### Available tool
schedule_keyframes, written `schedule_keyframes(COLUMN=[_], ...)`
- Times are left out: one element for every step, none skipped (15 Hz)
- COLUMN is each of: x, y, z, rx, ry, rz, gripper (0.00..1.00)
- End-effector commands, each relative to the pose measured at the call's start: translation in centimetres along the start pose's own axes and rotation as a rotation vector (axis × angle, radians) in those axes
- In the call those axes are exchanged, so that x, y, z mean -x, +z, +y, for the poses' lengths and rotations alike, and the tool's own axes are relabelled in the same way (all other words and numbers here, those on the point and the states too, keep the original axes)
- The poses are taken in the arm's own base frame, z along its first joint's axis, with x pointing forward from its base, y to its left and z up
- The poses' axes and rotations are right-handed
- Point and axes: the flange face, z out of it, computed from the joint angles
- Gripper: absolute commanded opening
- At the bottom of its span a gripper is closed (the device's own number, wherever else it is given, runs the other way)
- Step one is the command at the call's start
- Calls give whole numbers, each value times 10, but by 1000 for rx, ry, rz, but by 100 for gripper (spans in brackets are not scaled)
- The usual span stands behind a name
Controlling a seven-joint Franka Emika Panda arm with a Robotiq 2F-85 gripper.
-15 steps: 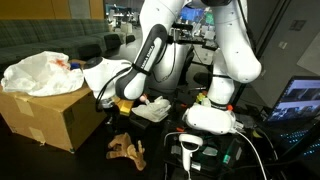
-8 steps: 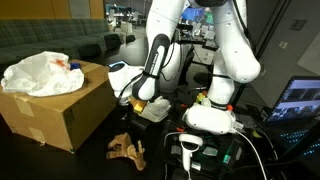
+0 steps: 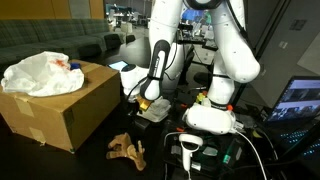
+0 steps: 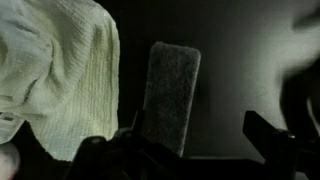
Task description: Retrieve the stuffed deer from the box and place it on the table. Lift the black object on the table and position it on top of the box. Take the plastic on the box and place it to the right of the table. Grab the red toy and the towel, then place them on the box. Lastly, pick up the blue object from the box and place it on the table.
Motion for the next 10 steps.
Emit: schedule_keyframes(x=[-1,-2,-4,-4,-4,-4,-4,-4,-5,-6], y=[20,27,33,39,45,52,57,62,65,68], z=[16,20,23,29,33,39,45,50,54,57], rx=[-53,-68,-78,-92,-101,-113,-123,-133,-144,-154], ry=[-5,-8,-7,-7,-4,3,9,9,10,2], rz=[38,48,54,56,58,59,61,64,68,67], gripper=[100,100,100,100,100,100,100,100,100,100])
